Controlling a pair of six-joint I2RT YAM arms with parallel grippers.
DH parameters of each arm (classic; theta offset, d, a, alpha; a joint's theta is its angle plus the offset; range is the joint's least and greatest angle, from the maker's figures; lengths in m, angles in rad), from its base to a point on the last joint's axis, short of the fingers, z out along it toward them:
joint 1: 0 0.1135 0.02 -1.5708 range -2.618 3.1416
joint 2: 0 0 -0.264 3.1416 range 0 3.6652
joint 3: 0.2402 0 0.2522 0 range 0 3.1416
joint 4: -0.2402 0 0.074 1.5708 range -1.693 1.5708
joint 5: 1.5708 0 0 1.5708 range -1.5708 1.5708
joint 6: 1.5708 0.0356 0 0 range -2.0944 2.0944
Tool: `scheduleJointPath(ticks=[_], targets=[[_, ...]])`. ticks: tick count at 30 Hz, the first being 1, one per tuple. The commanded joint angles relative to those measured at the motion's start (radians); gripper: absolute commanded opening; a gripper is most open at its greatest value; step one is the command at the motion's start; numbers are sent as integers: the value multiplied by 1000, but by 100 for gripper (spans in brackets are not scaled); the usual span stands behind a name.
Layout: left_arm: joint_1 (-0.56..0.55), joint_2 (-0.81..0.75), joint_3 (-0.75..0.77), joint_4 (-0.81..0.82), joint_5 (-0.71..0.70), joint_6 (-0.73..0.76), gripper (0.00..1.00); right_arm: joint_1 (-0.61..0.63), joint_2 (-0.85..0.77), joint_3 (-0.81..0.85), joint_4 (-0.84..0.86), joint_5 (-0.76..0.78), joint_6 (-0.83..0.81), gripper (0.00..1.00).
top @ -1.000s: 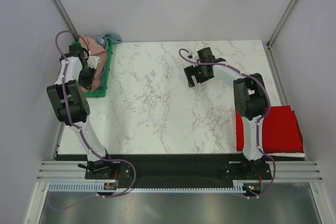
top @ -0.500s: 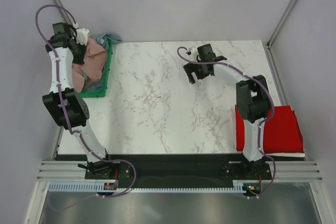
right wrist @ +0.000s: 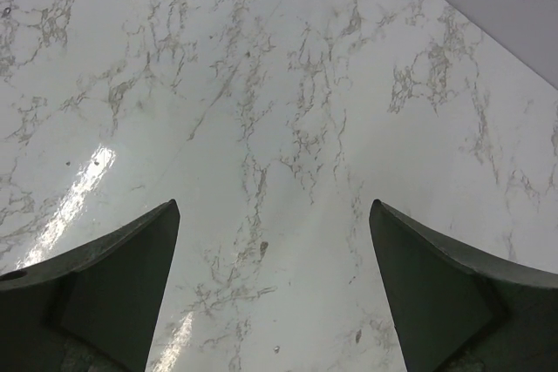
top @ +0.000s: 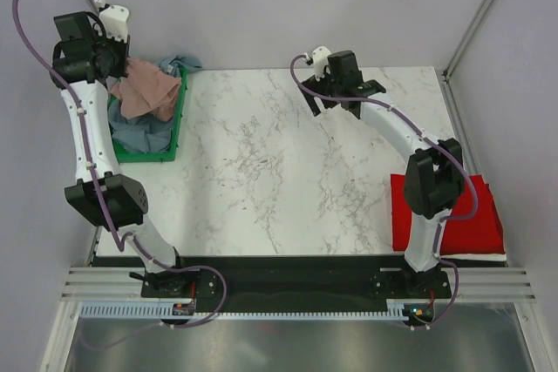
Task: Fold and stack the t-shirts
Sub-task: Grab the tshirt from the pile
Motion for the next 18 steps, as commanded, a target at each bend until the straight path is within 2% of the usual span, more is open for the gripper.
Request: scheduleJointPath(ticks=[1,5,6,9,10,12,13,18], targets=[[2,15,103,63,55,-58,2,31,-47,13,-14,0,-26,98],[-46,47,263,65,112,-77,2,33,-91,-10,14,26,-3,98],[-63,47,319,68,121,-66,2,35,-102,-21,57,76,11,98],[-164,14,364,139,98,-42,2,33,-113,-29,72,200,85,98],[-225,1,361,166,83,-34,2,30,-115,-26,66,198,68,98],[-276,-38,361,215,38,-7,2,30,-130,-35,66,184,54,98],[-356,-51,360,259,26,3,2,31,-136,-39,66,167,54,98],[-484,-91,367,370,-51,53,2,31,-193,-59,54,75,33,98]])
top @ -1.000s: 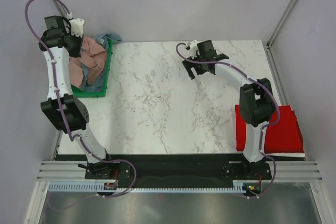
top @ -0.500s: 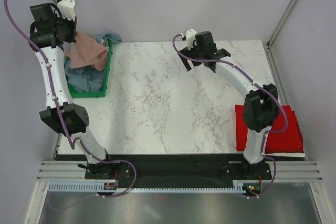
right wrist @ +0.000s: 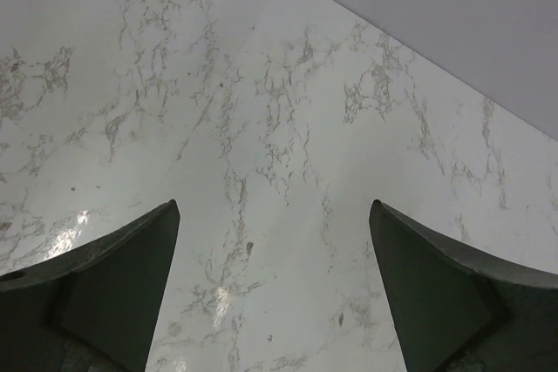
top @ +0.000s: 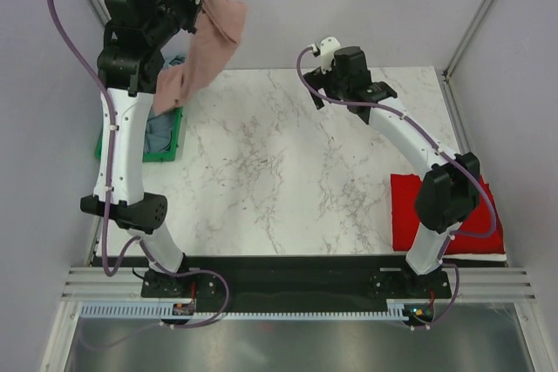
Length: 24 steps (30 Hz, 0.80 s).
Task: Fold and stack the t-shirts
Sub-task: Grab the tshirt from the pile, then move the tshirt to the center of the board
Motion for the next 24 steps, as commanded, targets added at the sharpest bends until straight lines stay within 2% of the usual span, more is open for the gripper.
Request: scheduleJointPath(ticks=[1,4,10,17,20,24], targets=[[-58,-87,61,196,-68,53,2,3,-81,-31,23,-41,-7,98],[-112,-107,78,219,-86,60,2,2,-109,-66,27,-16,-19,98],[-146,-174,30,214,-88,68,2,-4,-164,-120,30,-28,-13,98],[-184,-185,37,210,-27,56,2,-3,-199,-163,25,-36,-36,98],[-192,-202,-51,176,2,27,2,-3,-236,-200,13,-45,-99,98],[-195,-245,-334,171,39,-35,2,-1,-313,-279,-38,-116,-191,98]])
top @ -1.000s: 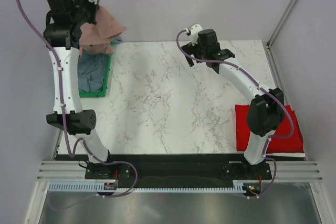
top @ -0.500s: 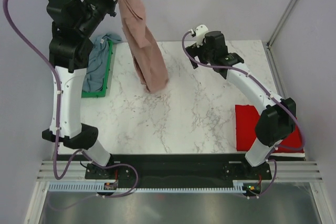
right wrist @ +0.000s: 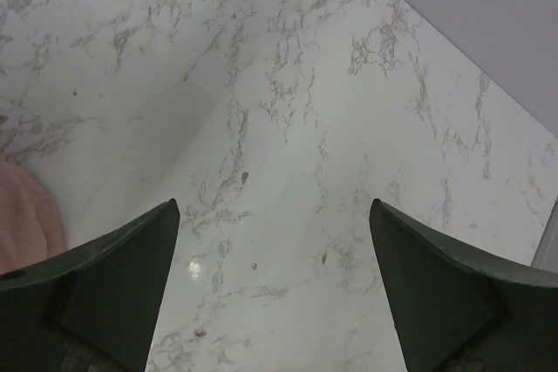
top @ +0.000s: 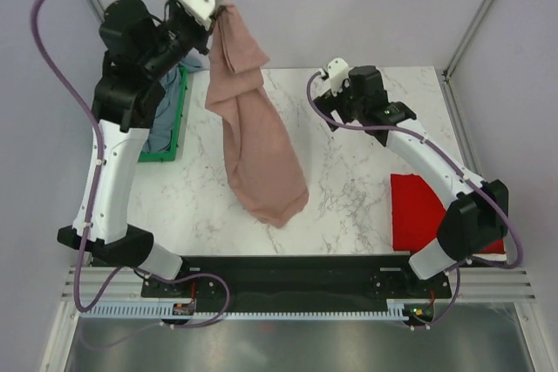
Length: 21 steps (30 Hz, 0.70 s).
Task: Fold and stack the t-shirts
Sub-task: Move the tshirt to the center of the board, then flatten the tshirt out
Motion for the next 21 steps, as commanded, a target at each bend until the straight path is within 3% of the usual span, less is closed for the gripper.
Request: scheduleJointPath(ticks=[1,5,8,12,16,21], targets=[[-2,-15,-199,20,45,-64,2,-1,-108,-75,-40,-64,-100,98],[0,58,-337,35,54,-130,2,2,-197,-145,-109,-192,-115,95],[4,143,-334,69,-50,-150,2,46,-261,-179,-203,-337,-176,90],[75,315,-248,96,-153,-182,2,298,-310,-277,-261,-308,-303,88],[136,370,-233,61,-147,-190,2,396,-257,-346,-185,-292,-363,81],[136,317,-397,0,-89,-122,2,441,-199,-435,84,-295,-488,77]])
